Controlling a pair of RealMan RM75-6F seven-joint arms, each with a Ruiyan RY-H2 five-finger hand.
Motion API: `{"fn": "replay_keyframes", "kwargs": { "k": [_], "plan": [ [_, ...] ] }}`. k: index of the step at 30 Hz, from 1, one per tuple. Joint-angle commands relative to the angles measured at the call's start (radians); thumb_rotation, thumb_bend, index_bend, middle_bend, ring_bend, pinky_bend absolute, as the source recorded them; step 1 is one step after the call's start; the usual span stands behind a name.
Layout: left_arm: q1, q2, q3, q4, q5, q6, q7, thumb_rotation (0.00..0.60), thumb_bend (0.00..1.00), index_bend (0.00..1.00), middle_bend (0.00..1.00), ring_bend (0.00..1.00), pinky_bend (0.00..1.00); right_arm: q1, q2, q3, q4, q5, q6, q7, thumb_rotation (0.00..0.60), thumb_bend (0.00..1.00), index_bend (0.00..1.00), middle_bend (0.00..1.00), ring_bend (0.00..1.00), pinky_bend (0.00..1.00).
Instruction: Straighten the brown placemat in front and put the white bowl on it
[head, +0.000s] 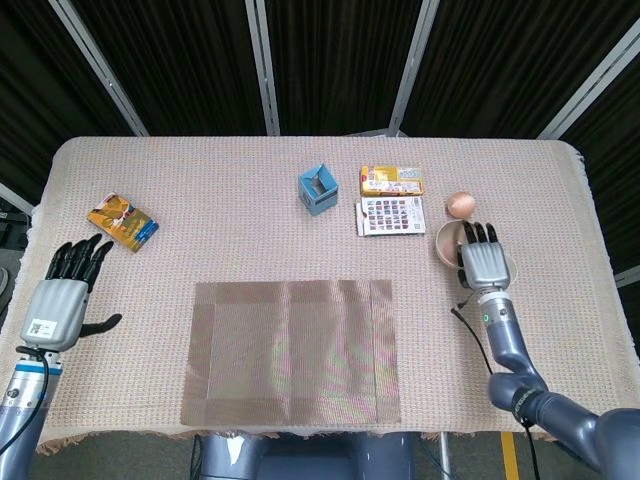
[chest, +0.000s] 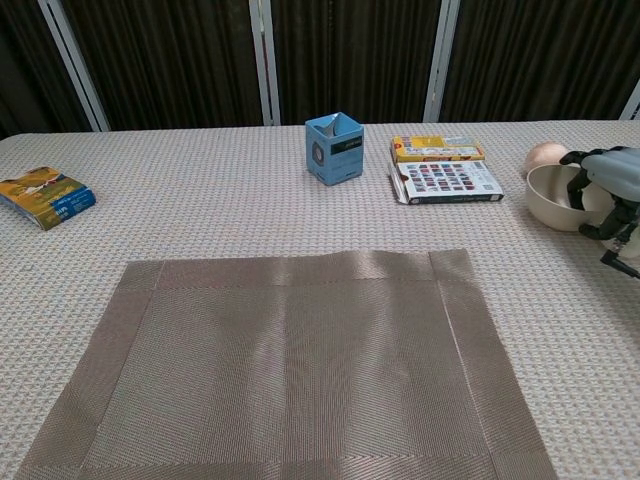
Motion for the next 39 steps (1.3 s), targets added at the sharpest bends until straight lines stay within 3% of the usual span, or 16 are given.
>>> {"fn": "replay_keyframes", "kwargs": {
  "k": [1,6,12,16,21,25,29,39],
  "plan": [
    [0.001,0.000,0.000,0.000,0.001,-0.001,0.000,0.600,0.00,0.00,0.00,0.00,0.00,-0.002,-0.023,-0.009,0.027,-0.052,0.044,0.046,0.600,0.33,0.71,0.00,0.00,0.00],
    [0.005,0.002,0.001,-0.006,0.010,0.000,-0.002,0.600,0.00,0.00,0.00,0.00,0.00,-0.015,-0.013,-0.017,0.016,-0.130,0.111,0.119,0.600,0.33,0.73,0.00,0.00,0.00],
    [0.009,0.005,0.004,-0.013,0.022,0.000,-0.007,0.600,0.00,0.00,0.00,0.00,0.00,-0.029,0.045,-0.033,-0.086,-0.223,0.196,0.164,0.600,0.33,0.73,0.00,0.00,0.00],
    [0.010,0.010,0.007,-0.019,0.032,-0.003,-0.016,0.600,0.00,0.00,0.00,0.00,0.00,-0.040,0.140,-0.069,-0.263,-0.343,0.279,0.185,0.600,0.32,0.74,0.00,0.00,0.00],
    [0.008,0.016,0.014,-0.025,0.055,-0.014,-0.025,0.600,0.00,0.00,0.00,0.00,0.00,-0.034,0.239,-0.129,-0.459,-0.515,0.349,0.112,0.600,0.32,0.75,0.00,0.00,0.00],
    [0.009,0.023,0.019,-0.033,0.069,-0.019,-0.032,0.600,0.00,0.00,0.00,0.00,0.00,0.002,0.279,-0.163,-0.577,-0.609,0.311,0.058,0.600,0.32,0.75,0.00,0.00,0.00],
    [0.011,0.027,0.016,-0.031,0.071,-0.016,-0.040,0.600,0.00,0.00,0.00,0.00,0.00,0.049,0.274,-0.168,-0.611,-0.666,0.260,0.042,0.600,0.32,0.75,0.00,0.00,0.00],
    [0.010,0.029,0.003,-0.017,0.042,-0.029,-0.050,0.600,0.00,0.00,0.00,0.00,0.00,0.162,0.133,-0.158,-0.533,-0.732,0.126,0.002,0.600,0.32,0.75,0.00,0.00,0.00]
  ]
}}
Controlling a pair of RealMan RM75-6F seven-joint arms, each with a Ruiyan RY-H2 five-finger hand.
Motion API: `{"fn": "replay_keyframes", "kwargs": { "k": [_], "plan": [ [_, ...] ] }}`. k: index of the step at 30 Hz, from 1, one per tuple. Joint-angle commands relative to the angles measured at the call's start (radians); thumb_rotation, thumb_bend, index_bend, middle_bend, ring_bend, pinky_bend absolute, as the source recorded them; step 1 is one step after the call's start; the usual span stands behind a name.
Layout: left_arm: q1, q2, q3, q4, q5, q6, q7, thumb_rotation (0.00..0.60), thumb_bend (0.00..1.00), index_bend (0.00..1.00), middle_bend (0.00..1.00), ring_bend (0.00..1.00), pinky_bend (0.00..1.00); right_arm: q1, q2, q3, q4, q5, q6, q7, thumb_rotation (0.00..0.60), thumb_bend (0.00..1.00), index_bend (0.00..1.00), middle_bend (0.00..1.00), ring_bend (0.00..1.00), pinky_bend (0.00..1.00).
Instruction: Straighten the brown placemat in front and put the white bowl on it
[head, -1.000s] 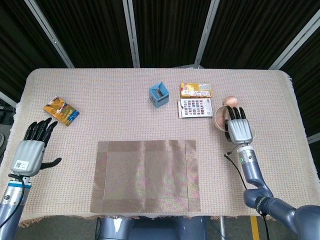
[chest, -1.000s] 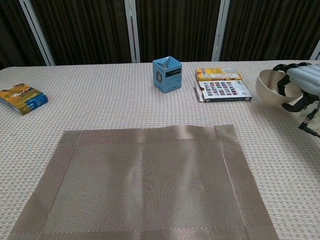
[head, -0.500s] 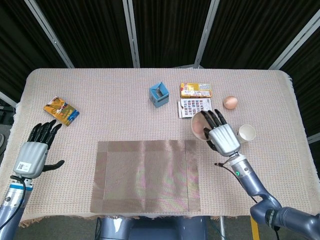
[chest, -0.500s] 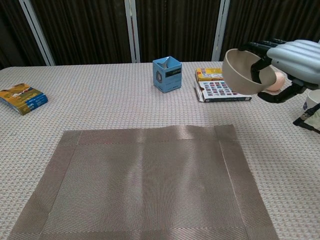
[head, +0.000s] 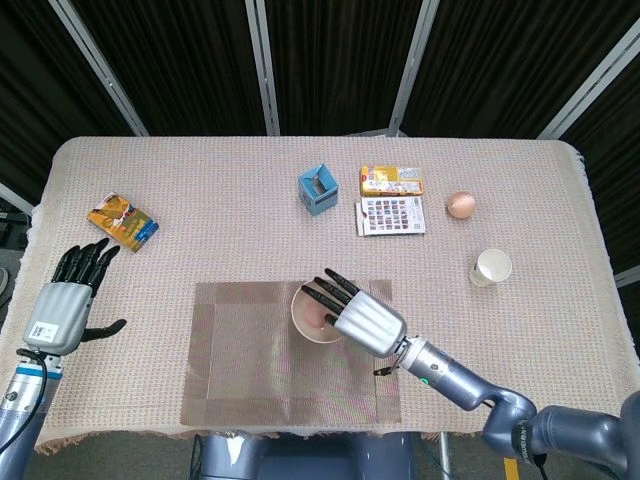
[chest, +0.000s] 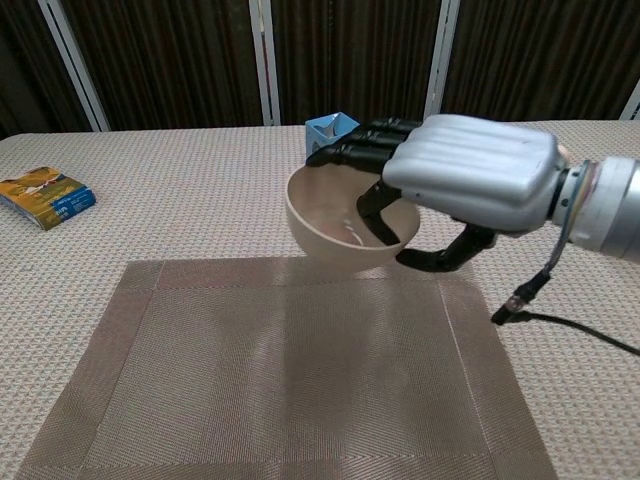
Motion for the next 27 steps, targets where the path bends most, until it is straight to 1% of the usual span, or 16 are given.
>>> {"fn": "replay_keyframes", "kwargs": {
  "k": [1,7,12,18,20,21,22,23,24,25,27],
  "plan": [
    [0.001,0.000,0.000,0.002,-0.001,0.000,0.002,0.600,0.00,0.00,0.00,0.00,0.00,0.043,-0.061,-0.002,0.058,-0.031,-0.048,-0.020,0.600,0.31,0.75,0.01,0.00,0.00],
    [0.003,-0.001,-0.004,0.015,-0.023,-0.009,0.001,0.600,0.00,0.00,0.00,0.00,0.00,0.084,-0.145,-0.002,0.127,-0.071,-0.061,-0.002,0.600,0.32,0.75,0.01,0.00,0.00],
    [0.003,-0.002,-0.005,0.017,-0.030,-0.011,0.003,0.600,0.00,0.00,0.00,0.00,0.00,0.101,-0.186,-0.009,0.172,-0.085,-0.073,0.001,0.600,0.31,0.75,0.01,0.00,0.00],
    [0.008,0.003,-0.007,-0.001,-0.025,-0.004,-0.002,0.600,0.00,0.00,0.00,0.00,0.00,0.105,-0.244,-0.028,0.258,-0.098,-0.066,0.008,0.600,0.31,0.75,0.01,0.00,0.00],
    [0.009,0.004,-0.005,-0.004,-0.022,-0.005,-0.003,0.600,0.00,0.00,0.00,0.00,0.00,0.103,-0.253,-0.034,0.276,-0.102,-0.060,0.005,0.600,0.28,0.71,0.00,0.00,0.00],
    [0.010,0.005,-0.005,-0.004,-0.022,-0.005,-0.004,0.600,0.00,0.00,0.00,0.00,0.00,0.103,-0.255,-0.036,0.280,-0.103,-0.058,0.004,0.600,0.23,0.54,0.00,0.00,0.00],
    [0.010,0.005,-0.004,-0.004,-0.021,-0.005,-0.003,0.600,0.00,0.00,0.00,0.00,0.00,0.102,-0.257,-0.039,0.283,-0.104,-0.057,0.004,0.600,0.15,0.32,0.00,0.00,0.00],
    [0.010,0.006,-0.004,-0.004,-0.020,-0.005,-0.003,0.600,0.00,0.00,0.00,0.00,0.00,0.101,-0.258,-0.042,0.284,-0.104,-0.056,0.005,0.600,0.11,0.21,0.00,0.00,0.00],
    [0.011,0.006,-0.004,-0.005,-0.019,-0.005,-0.004,0.600,0.00,0.00,0.00,0.00,0.00,0.101,-0.257,-0.045,0.283,-0.103,-0.060,0.006,0.600,0.03,0.03,0.00,0.00,0.00],
    [0.012,0.006,-0.003,-0.007,-0.017,-0.004,-0.006,0.600,0.00,0.00,0.00,0.00,0.00,0.101,-0.254,-0.049,0.281,-0.101,-0.067,0.001,0.600,0.00,0.02,0.00,0.00,0.00],
    [0.014,0.007,-0.002,-0.010,-0.014,-0.002,-0.006,0.600,0.00,0.00,0.00,0.00,0.00,0.098,-0.243,-0.050,0.270,-0.090,-0.083,-0.032,0.600,0.00,0.03,0.00,0.00,0.00]
  ]
}}
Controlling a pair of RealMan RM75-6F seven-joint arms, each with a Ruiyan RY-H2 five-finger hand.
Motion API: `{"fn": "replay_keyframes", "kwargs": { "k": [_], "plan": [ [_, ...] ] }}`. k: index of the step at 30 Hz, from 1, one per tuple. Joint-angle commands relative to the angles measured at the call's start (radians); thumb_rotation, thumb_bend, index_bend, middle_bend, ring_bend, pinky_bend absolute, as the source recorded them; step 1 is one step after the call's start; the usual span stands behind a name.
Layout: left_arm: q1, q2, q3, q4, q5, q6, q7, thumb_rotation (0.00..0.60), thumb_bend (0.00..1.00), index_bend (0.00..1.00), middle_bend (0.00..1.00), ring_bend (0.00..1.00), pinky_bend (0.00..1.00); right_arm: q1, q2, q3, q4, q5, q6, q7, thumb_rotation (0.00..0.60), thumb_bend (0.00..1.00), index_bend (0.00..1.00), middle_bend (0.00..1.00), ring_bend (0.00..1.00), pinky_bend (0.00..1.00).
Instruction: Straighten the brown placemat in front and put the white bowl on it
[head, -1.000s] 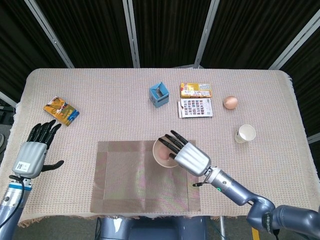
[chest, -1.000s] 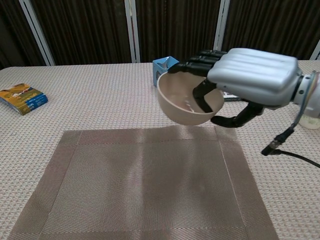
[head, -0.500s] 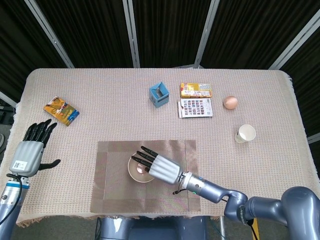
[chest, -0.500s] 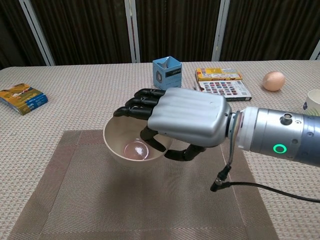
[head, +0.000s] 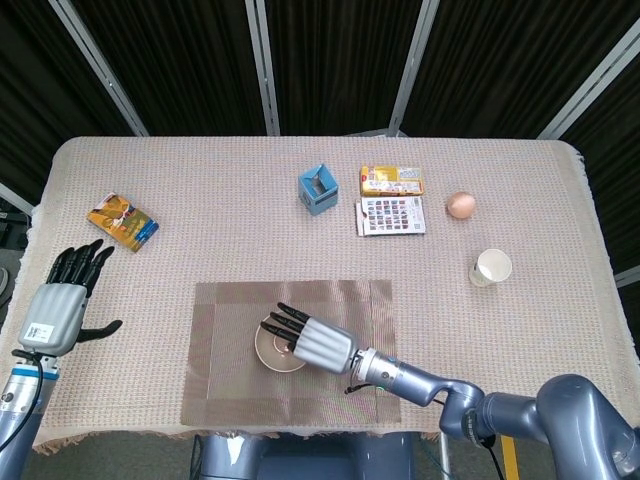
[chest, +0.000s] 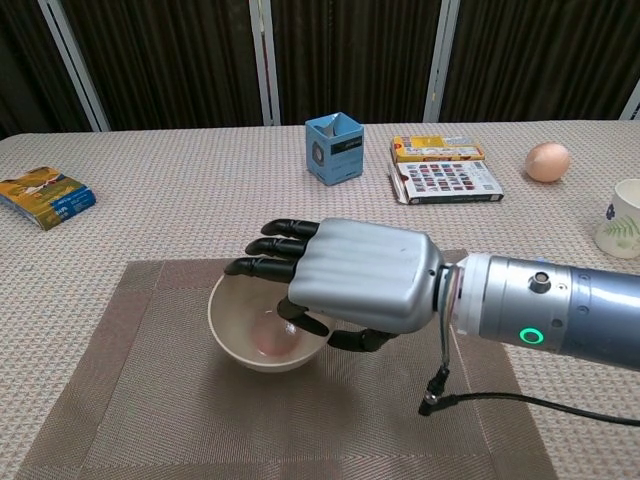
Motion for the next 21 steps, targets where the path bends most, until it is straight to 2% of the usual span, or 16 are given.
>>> {"fn": "replay_keyframes", "kwargs": {
  "k": [1,5,12,17,21],
  "plan": [
    [0.002,0.001,0.002,-0.004,0.005,0.002,0.000,0.600,0.00,0.00,0.00,0.00,0.00,-0.005,0.014,-0.002,-0.019,0.015,-0.018,-0.038,0.600,0.00,0.03,0.00,0.00,0.00],
    [0.004,0.000,0.009,-0.009,0.017,0.001,0.003,0.600,0.00,0.00,0.00,0.00,0.00,-0.024,0.053,0.002,-0.069,0.025,0.008,-0.056,0.600,0.00,0.00,0.00,0.00,0.00],
    [0.014,0.006,0.019,-0.020,0.044,0.012,-0.008,0.600,0.00,0.00,0.00,0.00,0.00,-0.103,0.206,-0.002,-0.199,0.040,0.125,-0.085,0.600,0.00,0.00,0.00,0.00,0.00],
    [0.041,-0.005,0.011,0.001,0.075,0.087,0.001,0.600,0.00,0.00,0.00,0.00,0.00,-0.215,0.349,0.002,-0.282,0.073,0.287,-0.094,0.600,0.00,0.00,0.00,0.00,0.00],
    [0.076,-0.013,0.021,0.008,0.083,0.140,0.028,0.600,0.00,0.00,0.00,0.00,0.00,-0.324,0.459,0.008,-0.380,0.157,0.404,-0.062,0.600,0.00,0.00,0.00,0.00,0.00]
  ]
}}
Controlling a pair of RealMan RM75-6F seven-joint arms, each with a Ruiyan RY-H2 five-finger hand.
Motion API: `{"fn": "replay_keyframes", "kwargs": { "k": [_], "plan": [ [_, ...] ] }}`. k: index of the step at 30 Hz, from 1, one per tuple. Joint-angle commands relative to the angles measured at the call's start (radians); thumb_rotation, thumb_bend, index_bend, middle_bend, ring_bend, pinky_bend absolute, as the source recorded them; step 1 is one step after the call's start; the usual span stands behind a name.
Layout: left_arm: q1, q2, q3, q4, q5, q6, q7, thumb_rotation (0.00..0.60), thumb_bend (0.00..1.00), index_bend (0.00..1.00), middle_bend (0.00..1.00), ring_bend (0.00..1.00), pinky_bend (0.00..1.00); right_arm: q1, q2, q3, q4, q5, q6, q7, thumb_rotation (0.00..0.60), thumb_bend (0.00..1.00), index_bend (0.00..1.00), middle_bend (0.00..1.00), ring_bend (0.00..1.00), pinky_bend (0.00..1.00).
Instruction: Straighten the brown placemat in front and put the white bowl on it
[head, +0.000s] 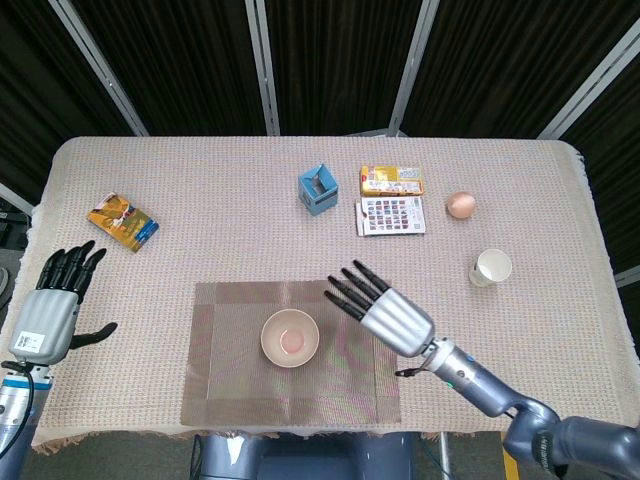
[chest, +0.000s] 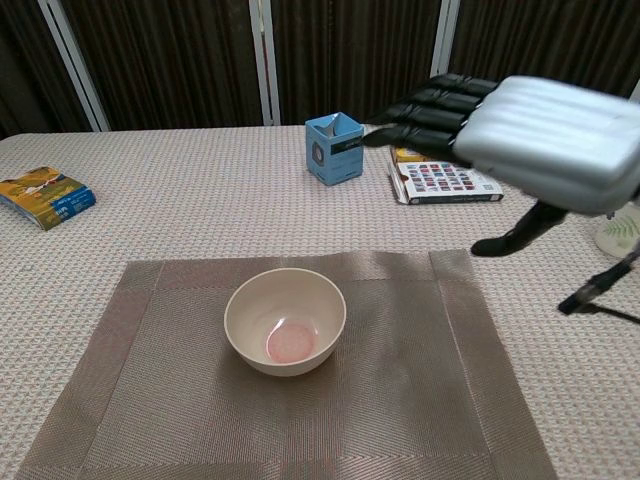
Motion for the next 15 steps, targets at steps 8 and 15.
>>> {"fn": "replay_keyframes", "kwargs": {
  "k": [8,15],
  "plan": [
    [0.084,0.003,0.021,0.021,-0.003,0.096,0.033,0.600,0.00,0.00,0.00,0.00,0.00,-0.308,0.239,-0.005,-0.188,0.260,0.273,0.218,0.600,0.00,0.00,0.00,0.00,0.00],
    [0.106,0.013,0.037,0.044,0.006,0.096,-0.011,0.600,0.00,0.00,0.00,0.00,0.00,-0.427,0.233,-0.024,-0.064,0.308,0.344,0.316,0.600,0.00,0.00,0.00,0.00,0.00]
  ]
}}
